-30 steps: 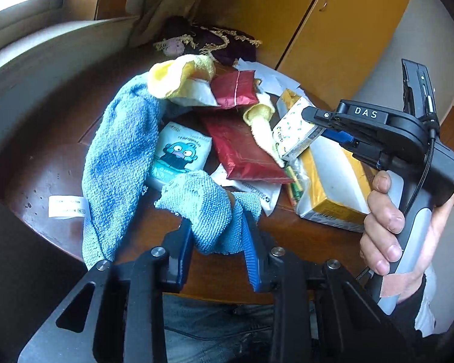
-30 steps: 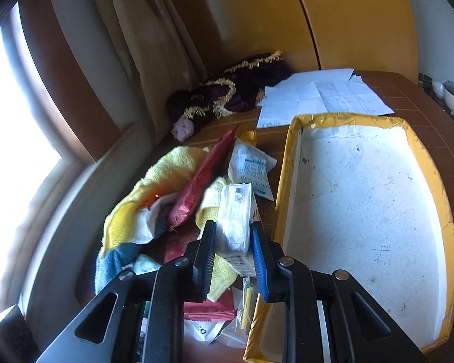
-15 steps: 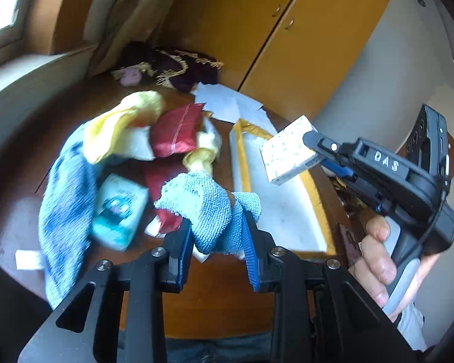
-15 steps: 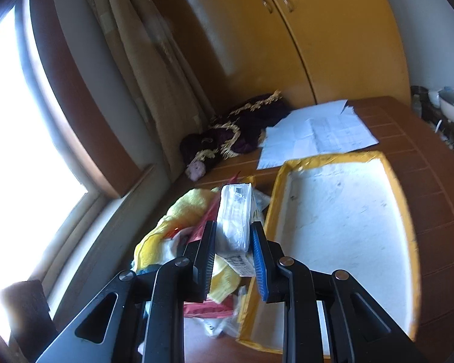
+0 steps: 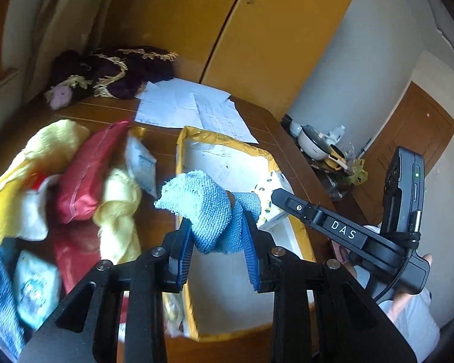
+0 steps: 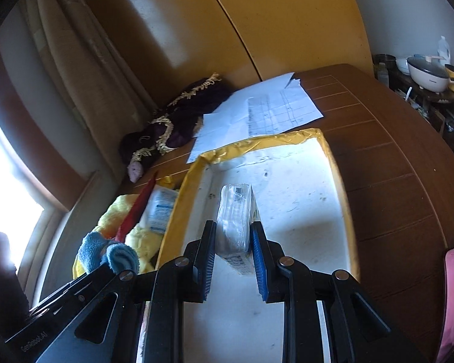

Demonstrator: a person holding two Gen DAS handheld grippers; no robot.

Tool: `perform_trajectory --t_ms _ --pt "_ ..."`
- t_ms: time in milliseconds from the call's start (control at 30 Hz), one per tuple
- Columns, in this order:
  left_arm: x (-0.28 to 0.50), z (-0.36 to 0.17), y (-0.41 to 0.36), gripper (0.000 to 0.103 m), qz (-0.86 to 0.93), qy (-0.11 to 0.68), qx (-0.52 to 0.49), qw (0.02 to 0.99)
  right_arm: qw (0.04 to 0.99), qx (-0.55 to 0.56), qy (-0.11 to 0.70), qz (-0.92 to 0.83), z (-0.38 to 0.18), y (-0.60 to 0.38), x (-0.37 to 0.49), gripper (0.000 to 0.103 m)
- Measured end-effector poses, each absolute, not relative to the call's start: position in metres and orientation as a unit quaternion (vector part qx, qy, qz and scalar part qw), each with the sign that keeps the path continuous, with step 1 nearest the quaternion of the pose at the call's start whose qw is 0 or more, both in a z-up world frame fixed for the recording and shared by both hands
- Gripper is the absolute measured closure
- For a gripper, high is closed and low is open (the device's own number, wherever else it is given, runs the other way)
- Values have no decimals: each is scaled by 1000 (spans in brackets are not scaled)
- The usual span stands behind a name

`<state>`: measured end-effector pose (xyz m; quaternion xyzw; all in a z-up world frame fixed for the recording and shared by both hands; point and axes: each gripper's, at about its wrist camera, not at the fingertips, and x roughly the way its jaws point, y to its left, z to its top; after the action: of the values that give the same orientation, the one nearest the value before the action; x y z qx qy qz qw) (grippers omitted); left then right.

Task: Organize soft objects
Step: 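Lower the blue cloth and tissue pack into the tray and open both tools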

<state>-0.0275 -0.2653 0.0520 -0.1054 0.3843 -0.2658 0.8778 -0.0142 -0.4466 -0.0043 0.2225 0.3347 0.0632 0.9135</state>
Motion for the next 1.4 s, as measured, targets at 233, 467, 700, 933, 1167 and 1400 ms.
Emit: perform_trajectory --t_ms 233,467,700,933,1167,1400 --pt "6 39 -294 75 -262 405 -84 872 913 194 355 47 -10 -454 11 79" --pt "25 19 -310 75 -255 429 -83 862 914 187 361 18 -16 -468 16 80" --pt "30 12 -321 75 -257 437 -93 857 909 204 363 28 -13 -481 22 81" --pt "34 25 -330 75 -253 427 -64 866 908 202 364 40 -11 -476 31 81" --pt "58 22 -347 75 -229 437 -27 869 913 193 360 11 -12 -479 38 81" --pt "64 11 -352 74 -231 455 -24 859 911 203 359 14 -17 -481 39 80"
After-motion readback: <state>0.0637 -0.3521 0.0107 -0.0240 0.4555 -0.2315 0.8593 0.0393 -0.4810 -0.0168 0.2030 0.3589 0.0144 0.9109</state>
